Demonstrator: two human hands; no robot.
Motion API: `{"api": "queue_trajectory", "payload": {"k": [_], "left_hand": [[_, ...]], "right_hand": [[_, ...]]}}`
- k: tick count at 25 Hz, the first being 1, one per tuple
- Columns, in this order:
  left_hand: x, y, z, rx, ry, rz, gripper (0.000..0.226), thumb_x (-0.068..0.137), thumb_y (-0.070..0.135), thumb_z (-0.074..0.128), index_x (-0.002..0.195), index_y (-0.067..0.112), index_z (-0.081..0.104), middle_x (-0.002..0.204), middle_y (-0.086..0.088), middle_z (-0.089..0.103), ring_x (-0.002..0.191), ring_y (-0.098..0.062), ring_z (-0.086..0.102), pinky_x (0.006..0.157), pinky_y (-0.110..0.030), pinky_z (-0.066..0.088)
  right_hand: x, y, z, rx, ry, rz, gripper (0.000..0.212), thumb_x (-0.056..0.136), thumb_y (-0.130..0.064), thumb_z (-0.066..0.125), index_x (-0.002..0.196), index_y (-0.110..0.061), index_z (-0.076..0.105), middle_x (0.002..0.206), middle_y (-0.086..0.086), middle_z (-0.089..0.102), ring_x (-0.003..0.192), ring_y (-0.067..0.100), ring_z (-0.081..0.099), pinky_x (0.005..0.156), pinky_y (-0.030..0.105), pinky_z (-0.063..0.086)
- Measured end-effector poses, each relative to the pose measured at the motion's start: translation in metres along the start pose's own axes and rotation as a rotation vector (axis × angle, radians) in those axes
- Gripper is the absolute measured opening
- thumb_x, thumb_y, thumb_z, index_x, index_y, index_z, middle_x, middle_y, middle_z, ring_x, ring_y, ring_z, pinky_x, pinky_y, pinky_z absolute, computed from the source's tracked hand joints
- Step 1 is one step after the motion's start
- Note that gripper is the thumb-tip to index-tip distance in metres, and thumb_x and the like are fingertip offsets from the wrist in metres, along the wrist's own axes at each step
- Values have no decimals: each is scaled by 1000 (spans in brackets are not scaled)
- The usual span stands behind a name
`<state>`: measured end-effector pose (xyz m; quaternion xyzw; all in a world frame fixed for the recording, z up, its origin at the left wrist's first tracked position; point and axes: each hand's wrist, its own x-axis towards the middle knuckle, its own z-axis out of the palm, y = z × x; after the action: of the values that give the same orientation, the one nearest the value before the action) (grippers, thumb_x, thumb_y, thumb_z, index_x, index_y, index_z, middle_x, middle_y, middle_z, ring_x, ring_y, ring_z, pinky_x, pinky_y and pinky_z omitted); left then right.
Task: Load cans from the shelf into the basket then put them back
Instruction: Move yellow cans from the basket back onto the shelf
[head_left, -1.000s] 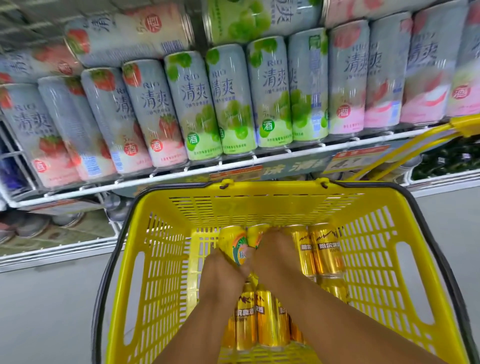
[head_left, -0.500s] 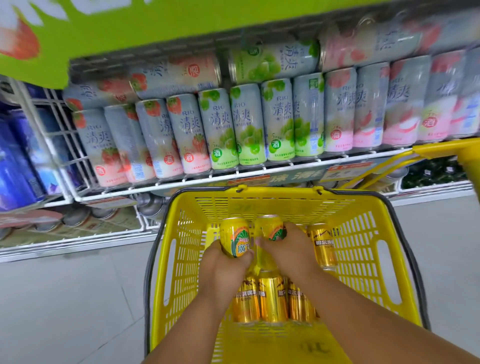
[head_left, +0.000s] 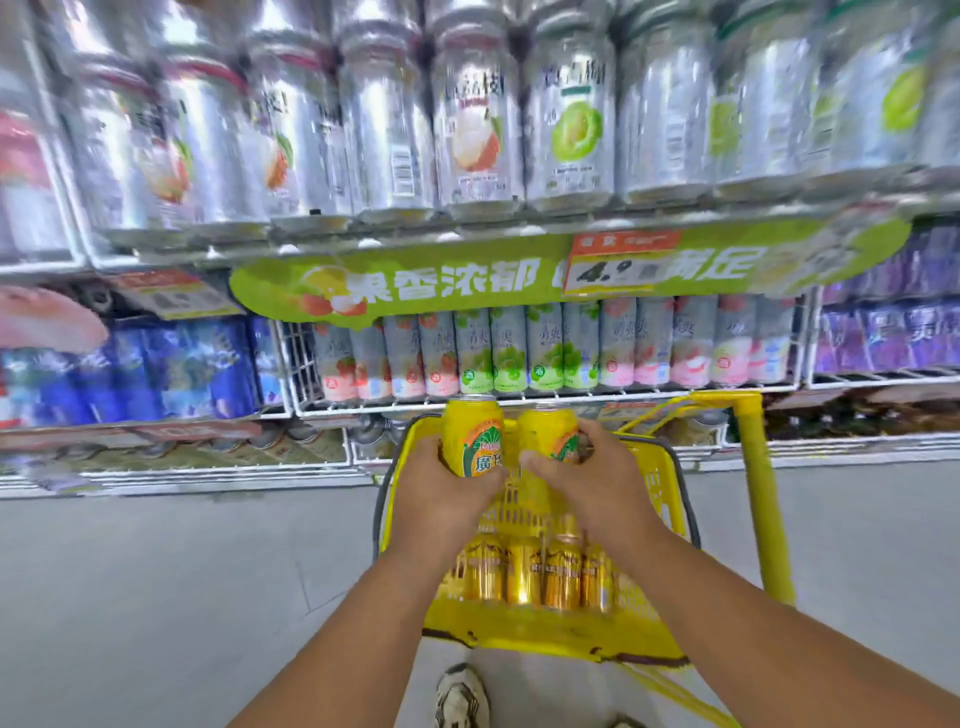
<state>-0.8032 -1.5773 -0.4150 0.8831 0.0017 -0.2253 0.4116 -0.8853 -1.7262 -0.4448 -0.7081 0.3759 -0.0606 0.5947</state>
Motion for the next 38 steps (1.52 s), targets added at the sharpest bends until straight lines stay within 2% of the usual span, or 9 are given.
{"api": "queue_trajectory", "payload": {"k": [2, 7, 10, 15, 22, 28, 31, 35, 38], "left_hand": [[-22, 24, -22, -11, 39, 14, 33, 69, 37, 87, 88, 30, 60, 78, 12, 70, 68, 0, 66, 58, -23, 51], [-76, 93, -83, -44, 76, 77, 34, 72, 39, 86, 92, 31, 59, 79, 15, 66, 68, 5, 60, 54, -14, 43], [-103, 141, -118, -92, 118, 106, 39, 67, 41, 88, 97, 31, 64, 82, 12, 72, 73, -6, 69, 71, -35, 59], [-155, 220, -169, -115, 144, 224, 33, 75, 35, 86, 99, 26, 65, 85, 7, 71, 67, -3, 67, 52, -22, 48], [-200, 304, -239, -118, 263, 303, 42, 63, 54, 85, 93, 29, 69, 80, 10, 73, 75, -12, 70, 71, -43, 61], [-205, 351, -289, -126, 294, 374, 28, 73, 44, 85, 76, 30, 62, 73, 13, 64, 67, -6, 61, 56, -28, 45], [-183, 373, -311, -131, 292, 398, 37, 71, 49, 85, 91, 21, 70, 81, 7, 70, 70, -13, 64, 57, -29, 46], [-145, 407, -341, -83, 331, 431, 88, 68, 63, 81, 133, 8, 59, 122, -5, 66, 89, -16, 61, 67, -26, 42], [-116, 436, -364, -91, 313, 459, 51, 66, 61, 83, 96, 22, 68, 96, 3, 71, 76, -13, 63, 58, -28, 47]], "right_hand": [[-16, -32, -19, -16, -14, -42, 29, 75, -35, 87, 91, -35, 63, 81, -11, 72, 74, 3, 68, 68, 29, 53], [-60, -116, -66, 28, 1, -103, 39, 64, -47, 89, 95, -36, 67, 87, -8, 76, 80, 18, 73, 77, 49, 59], [-85, -169, -98, 54, -15, -136, 37, 72, -42, 88, 99, -36, 64, 92, -11, 74, 86, 8, 70, 81, 44, 60], [-123, -271, -133, 60, -54, -241, 64, 71, -52, 86, 124, -29, 59, 109, -11, 63, 104, 13, 61, 93, 42, 54], [-163, -392, -161, 70, -59, -405, 49, 76, -41, 86, 113, -26, 59, 98, -10, 61, 78, 1, 55, 65, 22, 46], [-164, -468, -159, 68, -58, -515, 45, 77, -45, 84, 110, -29, 58, 96, -14, 59, 78, 3, 56, 67, 19, 44], [-150, -506, -146, 53, 4, -529, 47, 68, -54, 87, 99, -22, 71, 95, -8, 71, 86, 17, 68, 67, 28, 48], [-129, -557, -130, 48, 72, -524, 35, 68, -52, 87, 80, -24, 70, 81, -11, 71, 77, 11, 68, 64, 29, 52], [-110, -595, -121, 81, 85, -501, 34, 69, -46, 89, 85, -20, 74, 83, -9, 75, 80, 11, 71, 77, 36, 59]]}}
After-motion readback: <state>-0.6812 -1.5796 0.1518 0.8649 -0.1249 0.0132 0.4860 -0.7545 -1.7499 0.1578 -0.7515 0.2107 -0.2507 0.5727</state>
